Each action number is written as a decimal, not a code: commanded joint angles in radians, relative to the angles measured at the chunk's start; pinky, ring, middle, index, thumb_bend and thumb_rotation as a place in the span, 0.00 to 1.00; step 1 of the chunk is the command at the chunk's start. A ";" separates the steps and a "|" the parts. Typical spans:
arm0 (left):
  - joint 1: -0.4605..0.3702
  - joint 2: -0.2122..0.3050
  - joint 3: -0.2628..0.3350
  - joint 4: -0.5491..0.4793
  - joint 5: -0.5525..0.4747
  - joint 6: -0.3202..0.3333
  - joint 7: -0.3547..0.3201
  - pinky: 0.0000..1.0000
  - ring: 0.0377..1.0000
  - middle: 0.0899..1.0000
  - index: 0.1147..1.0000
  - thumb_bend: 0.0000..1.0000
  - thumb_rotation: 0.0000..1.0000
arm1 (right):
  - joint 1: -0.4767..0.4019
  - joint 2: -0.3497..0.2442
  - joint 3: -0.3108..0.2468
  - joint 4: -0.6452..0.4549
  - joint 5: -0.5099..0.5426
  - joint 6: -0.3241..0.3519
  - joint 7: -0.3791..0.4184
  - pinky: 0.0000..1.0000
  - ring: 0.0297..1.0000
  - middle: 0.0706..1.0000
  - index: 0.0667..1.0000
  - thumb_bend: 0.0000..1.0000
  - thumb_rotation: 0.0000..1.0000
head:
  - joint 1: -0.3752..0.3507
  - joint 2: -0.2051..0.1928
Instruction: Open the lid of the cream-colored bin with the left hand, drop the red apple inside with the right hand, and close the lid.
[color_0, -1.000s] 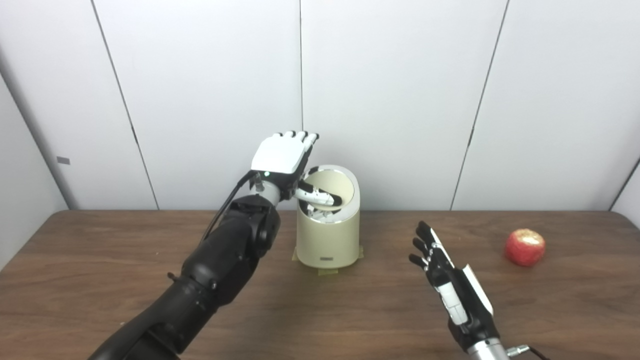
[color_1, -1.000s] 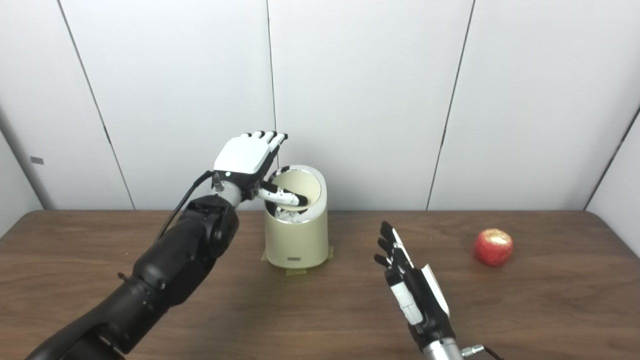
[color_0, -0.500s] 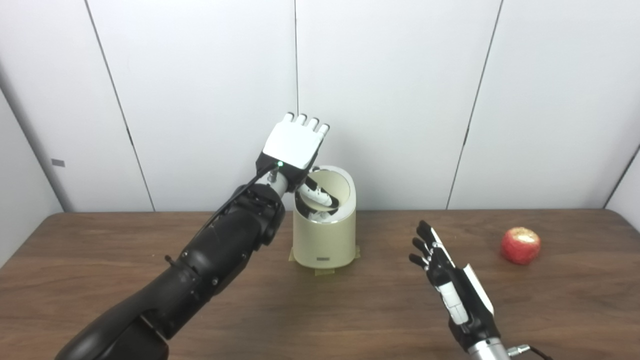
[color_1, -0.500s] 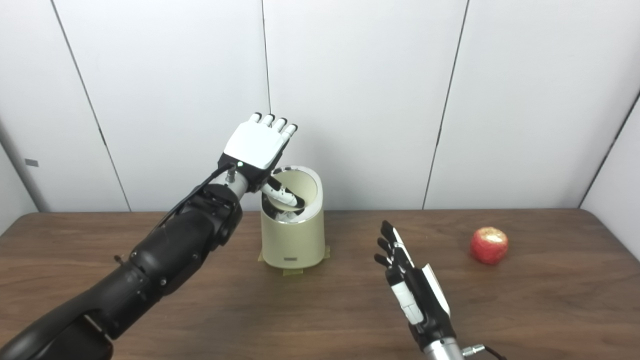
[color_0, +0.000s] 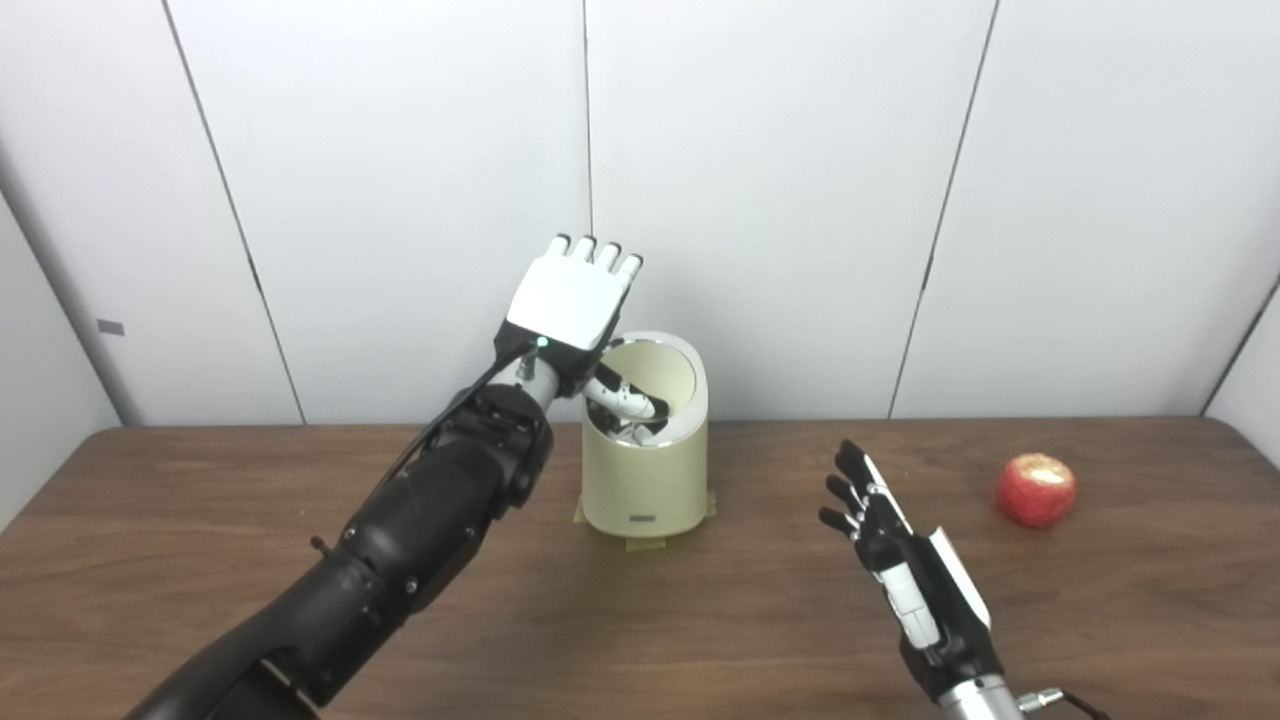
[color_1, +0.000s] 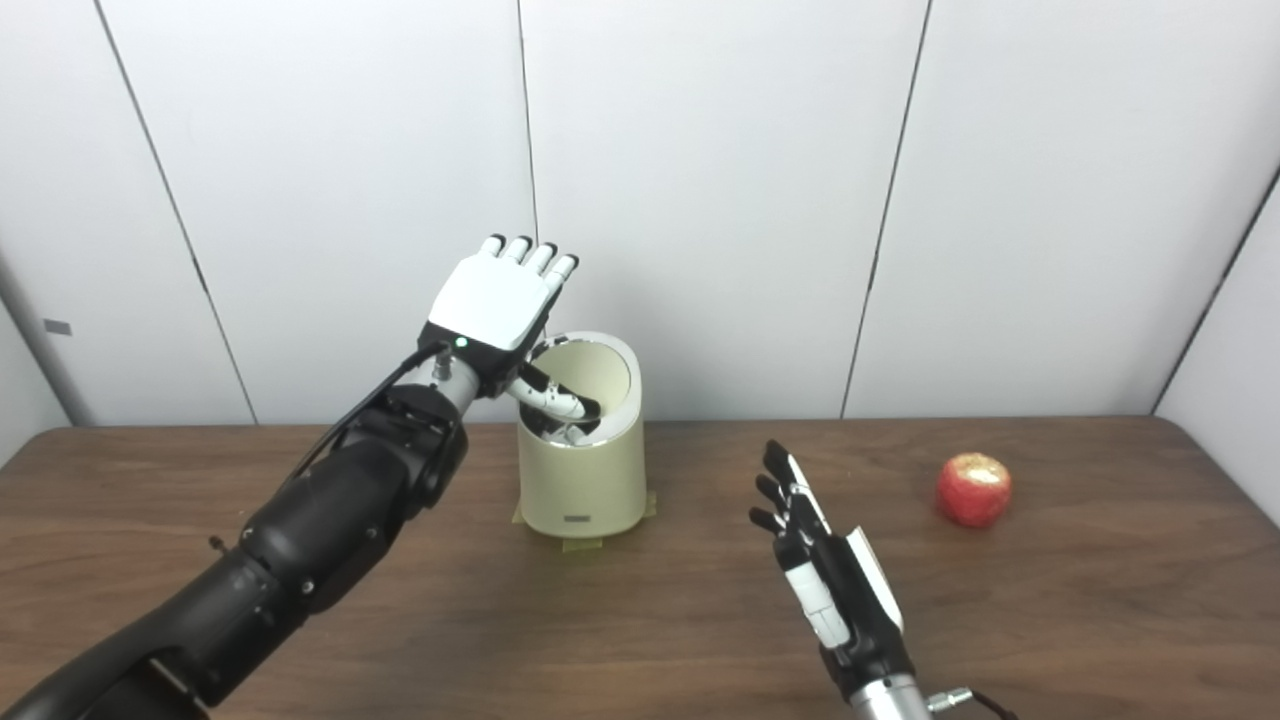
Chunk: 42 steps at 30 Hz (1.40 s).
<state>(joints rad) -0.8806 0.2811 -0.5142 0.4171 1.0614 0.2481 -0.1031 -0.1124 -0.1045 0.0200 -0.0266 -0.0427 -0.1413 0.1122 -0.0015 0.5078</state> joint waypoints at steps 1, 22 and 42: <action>-0.004 -0.011 0.093 -0.017 -0.131 -0.042 0.041 1.00 1.00 1.00 1.00 1.00 0.43 | -0.029 -0.007 -0.001 -0.027 0.010 -0.018 0.001 0.88 0.96 1.00 1.00 0.83 1.00 | -0.001 0.000; 0.269 -0.122 0.553 -0.317 -0.878 0.086 -0.046 1.00 1.00 1.00 1.00 0.97 0.67 | -0.037 -0.012 0.000 -0.011 0.029 -0.028 0.006 0.88 0.96 1.00 1.00 0.82 1.00 | 0.005 0.004; 0.631 -0.186 0.618 -0.418 -1.197 -0.104 -0.077 1.00 1.00 1.00 1.00 0.98 0.79 | -0.056 -0.003 0.005 0.026 0.028 -0.048 0.000 0.87 0.96 1.00 1.00 0.84 1.00 | -0.039 0.003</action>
<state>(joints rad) -0.2167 0.1042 0.0972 0.0249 -0.1118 0.1981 -0.1836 -0.1212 -0.1096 0.0269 0.0150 -0.0251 -0.1462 0.1142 -0.0398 0.5108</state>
